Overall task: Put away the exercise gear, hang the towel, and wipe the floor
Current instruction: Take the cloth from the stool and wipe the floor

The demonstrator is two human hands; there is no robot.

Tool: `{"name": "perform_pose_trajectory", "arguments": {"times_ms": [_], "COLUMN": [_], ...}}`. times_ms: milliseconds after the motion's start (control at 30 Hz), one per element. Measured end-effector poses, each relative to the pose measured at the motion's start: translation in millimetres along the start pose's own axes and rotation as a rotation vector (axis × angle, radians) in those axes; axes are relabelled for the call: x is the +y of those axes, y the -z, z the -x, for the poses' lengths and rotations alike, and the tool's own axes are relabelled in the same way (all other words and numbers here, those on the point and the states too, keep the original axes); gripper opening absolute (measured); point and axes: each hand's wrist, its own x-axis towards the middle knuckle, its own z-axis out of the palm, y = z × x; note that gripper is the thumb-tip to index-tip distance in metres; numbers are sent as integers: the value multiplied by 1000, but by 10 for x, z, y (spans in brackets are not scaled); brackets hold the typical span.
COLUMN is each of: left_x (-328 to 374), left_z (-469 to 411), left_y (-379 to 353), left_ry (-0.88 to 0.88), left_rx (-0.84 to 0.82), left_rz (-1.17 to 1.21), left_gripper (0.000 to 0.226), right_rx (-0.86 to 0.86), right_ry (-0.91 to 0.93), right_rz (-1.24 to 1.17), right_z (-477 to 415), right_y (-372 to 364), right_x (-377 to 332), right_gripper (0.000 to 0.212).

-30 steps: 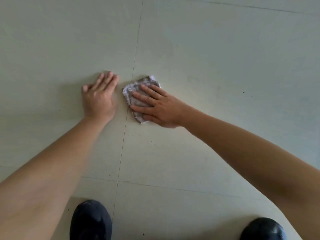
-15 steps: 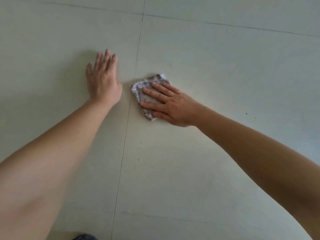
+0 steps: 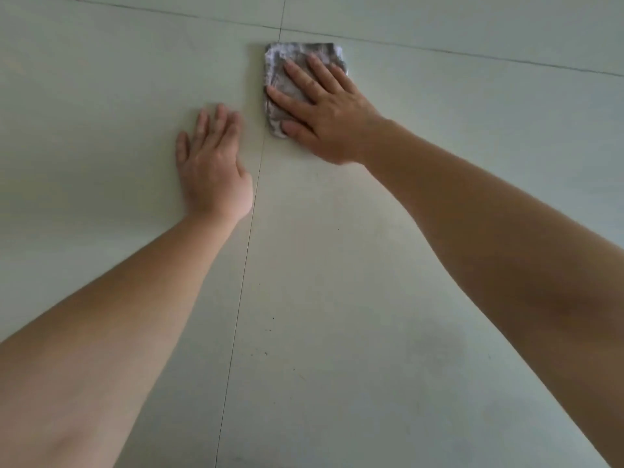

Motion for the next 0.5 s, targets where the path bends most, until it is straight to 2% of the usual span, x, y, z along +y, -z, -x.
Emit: {"name": "perform_pose_trajectory", "arguments": {"times_ms": [167, 267, 333, 367, 433, 500], "left_x": [-23, -44, -56, -57, -38, -20], "left_z": [-19, -38, -43, -34, -18, -22], "left_y": [-5, -9, -4, 0, 3, 5], "left_ry": [17, 4, 6, 12, 17, 19], "left_rx": [13, 13, 7, 7, 5, 6], "left_rz": [-15, -14, 0, 6, 18, 27], "left_gripper": [71, 71, 72, 73, 73, 74], "right_rx": [4, 24, 55, 87, 127, 85], "right_ry": [-268, -220, -188, -235, -439, -639], "right_rz": [-119, -134, -144, -144, -161, -209], "right_z": [-502, -262, 61, 232, 597, 921], "right_y": [157, 28, -67, -91, -124, -115], "right_x": [-116, -153, 120, 320, 769, 1101], "right_gripper": [60, 58, 59, 60, 62, 62]}}
